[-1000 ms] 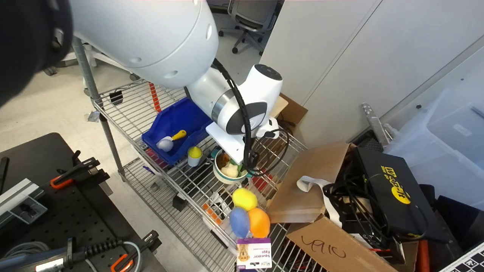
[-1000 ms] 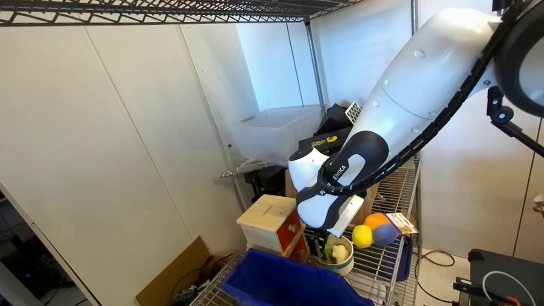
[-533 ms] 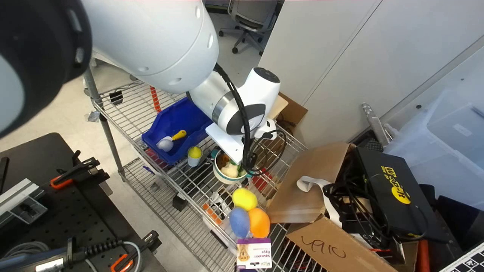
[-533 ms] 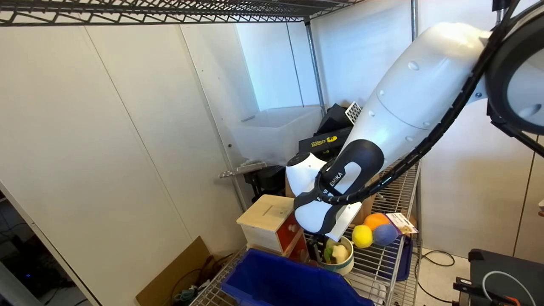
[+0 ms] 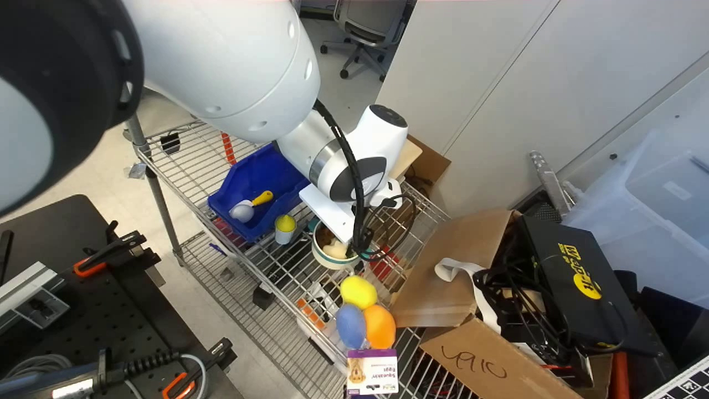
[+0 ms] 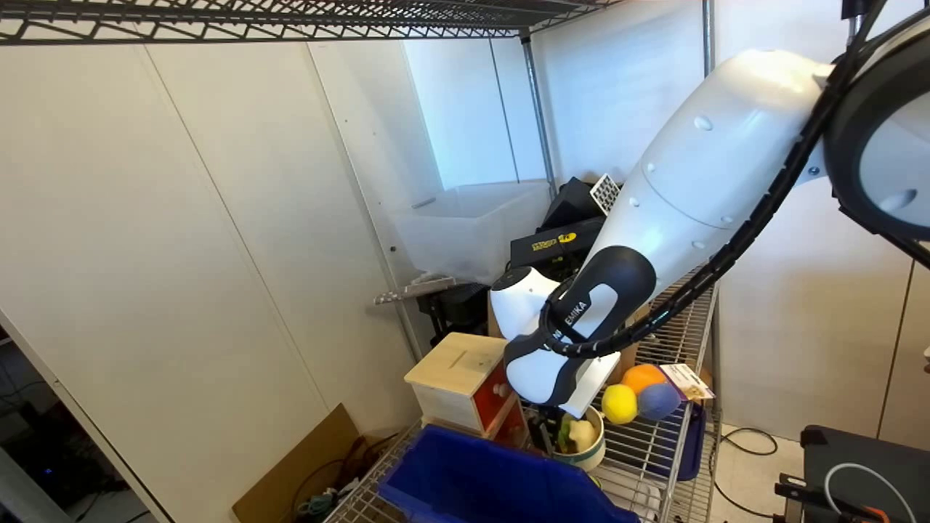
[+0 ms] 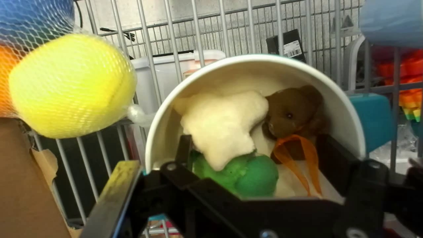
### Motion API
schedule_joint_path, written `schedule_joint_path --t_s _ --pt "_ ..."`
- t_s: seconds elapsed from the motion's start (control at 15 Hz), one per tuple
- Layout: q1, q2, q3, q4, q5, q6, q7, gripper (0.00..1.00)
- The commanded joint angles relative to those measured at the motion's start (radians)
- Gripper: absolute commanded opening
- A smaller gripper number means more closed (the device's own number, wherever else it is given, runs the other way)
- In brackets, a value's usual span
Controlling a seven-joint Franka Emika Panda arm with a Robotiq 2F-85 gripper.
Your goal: Move the brown toy from the bowl to the blue trailer
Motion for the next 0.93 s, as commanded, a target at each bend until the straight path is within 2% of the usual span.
schedule_joint_path --t_s 0.0,0.53,0.87 --pt "0.002 0.022 -0.001 0.038 0.004 -0.040 0.012 0.63" --pt "0.002 0.020 -0.007 0.037 0.003 -0.049 0.030 0.00" --pt "0.003 0.010 -0.010 0.032 0.006 -0.043 0.050 0.00"
